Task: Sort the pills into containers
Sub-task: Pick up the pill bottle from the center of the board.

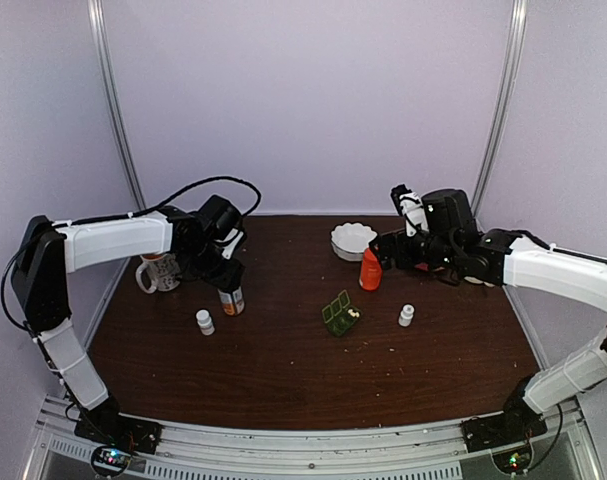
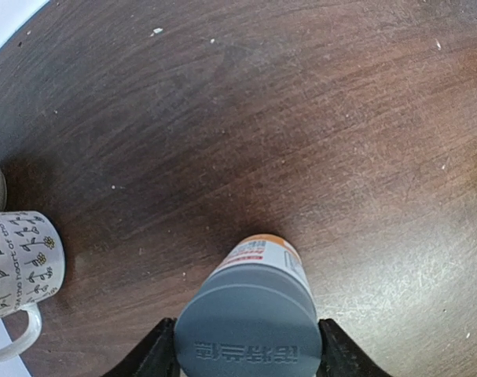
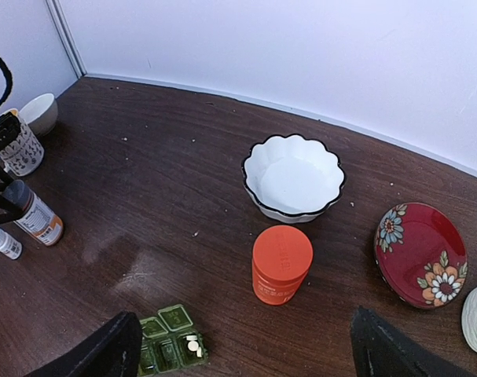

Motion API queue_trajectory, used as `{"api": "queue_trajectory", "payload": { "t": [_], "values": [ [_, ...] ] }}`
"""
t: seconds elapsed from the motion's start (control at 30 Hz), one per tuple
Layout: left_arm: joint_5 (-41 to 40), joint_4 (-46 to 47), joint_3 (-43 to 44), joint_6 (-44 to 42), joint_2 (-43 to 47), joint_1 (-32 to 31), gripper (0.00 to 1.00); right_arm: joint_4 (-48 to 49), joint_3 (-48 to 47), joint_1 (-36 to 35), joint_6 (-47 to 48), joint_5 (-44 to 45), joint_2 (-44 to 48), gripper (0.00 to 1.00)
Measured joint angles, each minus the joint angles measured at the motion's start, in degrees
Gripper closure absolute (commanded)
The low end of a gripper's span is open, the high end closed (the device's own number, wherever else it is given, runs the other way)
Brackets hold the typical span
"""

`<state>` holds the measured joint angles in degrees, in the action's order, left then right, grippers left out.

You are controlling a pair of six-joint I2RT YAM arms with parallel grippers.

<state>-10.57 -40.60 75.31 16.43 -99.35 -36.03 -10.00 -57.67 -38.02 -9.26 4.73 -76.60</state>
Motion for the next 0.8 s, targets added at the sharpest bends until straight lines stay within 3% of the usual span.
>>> {"api": "queue_trajectory", "payload": {
  "t": [0.1, 0.2, 0.53, 0.8],
  "values": [
    [0.0, -0.9, 0.7, -0.1, 0.0, 0.0, 0.64, 0.6, 0.0, 0.0, 0.1, -0.4, 0.0, 0.05],
    [1.2, -1.6, 1.5, -0.9, 0.2, 0.0, 0.67, 0.9, 0.0, -0.1, 0.1, -1.4, 0.0, 0.06],
    [16.6, -1.4, 3.9, -3.5, 9.1, 0.0, 0.72, 6.2, 0.2, -5.2, 1.6, -7.8, 0.0, 0.03],
    [31.9, 5.4, 6.5, -0.3, 17.2, 0.0, 0.72, 12.5, 1.5, -8.5, 0.7, -13.4, 2.6, 0.00]
  ]
}}
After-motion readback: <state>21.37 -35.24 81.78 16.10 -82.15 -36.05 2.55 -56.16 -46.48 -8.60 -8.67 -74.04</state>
